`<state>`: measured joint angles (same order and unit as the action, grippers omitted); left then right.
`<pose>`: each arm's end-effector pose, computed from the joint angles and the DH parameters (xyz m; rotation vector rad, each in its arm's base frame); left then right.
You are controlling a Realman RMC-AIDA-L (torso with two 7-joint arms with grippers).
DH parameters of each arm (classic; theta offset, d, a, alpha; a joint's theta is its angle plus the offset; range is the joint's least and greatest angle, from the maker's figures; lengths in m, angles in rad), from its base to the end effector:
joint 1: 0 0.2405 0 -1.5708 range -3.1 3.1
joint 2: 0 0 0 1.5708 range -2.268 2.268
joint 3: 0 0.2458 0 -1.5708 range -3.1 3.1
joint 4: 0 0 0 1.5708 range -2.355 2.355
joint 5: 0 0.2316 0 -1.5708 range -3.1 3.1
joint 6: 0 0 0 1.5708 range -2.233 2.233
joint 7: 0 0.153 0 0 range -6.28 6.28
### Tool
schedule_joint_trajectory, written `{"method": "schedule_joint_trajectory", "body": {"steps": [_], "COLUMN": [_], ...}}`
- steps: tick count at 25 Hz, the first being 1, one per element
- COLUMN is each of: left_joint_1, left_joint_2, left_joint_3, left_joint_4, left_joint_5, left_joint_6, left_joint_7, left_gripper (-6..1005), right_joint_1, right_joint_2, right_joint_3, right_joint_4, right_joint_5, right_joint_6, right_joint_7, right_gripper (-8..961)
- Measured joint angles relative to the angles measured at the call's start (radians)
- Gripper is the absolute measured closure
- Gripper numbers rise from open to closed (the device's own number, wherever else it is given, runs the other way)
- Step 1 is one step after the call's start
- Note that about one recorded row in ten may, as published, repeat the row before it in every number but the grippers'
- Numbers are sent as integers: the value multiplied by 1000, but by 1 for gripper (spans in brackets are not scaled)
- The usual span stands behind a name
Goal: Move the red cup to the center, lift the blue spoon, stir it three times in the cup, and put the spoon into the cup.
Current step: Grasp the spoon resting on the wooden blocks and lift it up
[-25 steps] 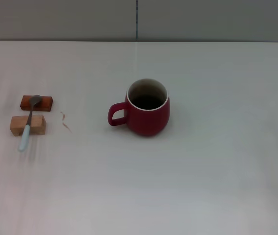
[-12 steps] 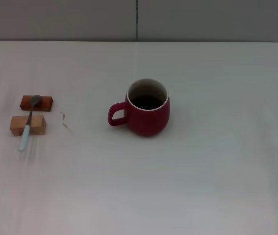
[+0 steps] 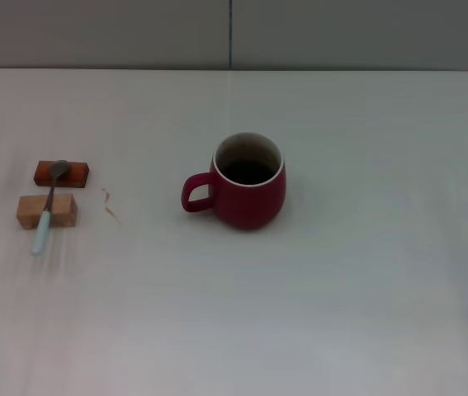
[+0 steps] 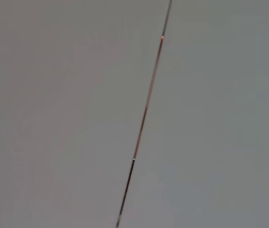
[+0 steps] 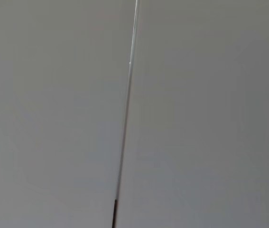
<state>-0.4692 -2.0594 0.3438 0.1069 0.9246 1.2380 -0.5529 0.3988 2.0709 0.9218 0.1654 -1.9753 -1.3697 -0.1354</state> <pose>-0.3695 0.3533 0.0607 -1.3177 -0.6797 -0.9046 0.3578 0.3288 0.0459 -1.1821 0.3611 0.5625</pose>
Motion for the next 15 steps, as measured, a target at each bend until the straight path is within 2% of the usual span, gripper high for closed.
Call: {"method": "schedule_joint_trajectory", "body": {"steps": [2, 4, 6, 15], "left_joint_1": [20, 33, 88, 182], "left_joint_2": [0, -1, -7, -11], "left_joint_3": [32, 52, 129, 195], "left_joint_4": [18, 26, 29, -74], "left_joint_5": [2, 2, 2, 3], "left_joint_6": [22, 40, 124, 283], "left_joint_7": [-59, -87, -131, -91], "left_gripper": [157, 157, 158, 158], "right_joint_1": [8, 15, 38, 104], "right_joint_2": [0, -1, -2, -3], "right_joint_3": [0, 0, 0, 0], "right_joint_4": [-5, -9, -34, -85], "right_joint_5": [0, 0, 0, 0], "right_joint_6": [3, 3, 11, 71], "right_joint_7": [0, 0, 0, 0], "right_gripper": [223, 223, 223, 224]}}
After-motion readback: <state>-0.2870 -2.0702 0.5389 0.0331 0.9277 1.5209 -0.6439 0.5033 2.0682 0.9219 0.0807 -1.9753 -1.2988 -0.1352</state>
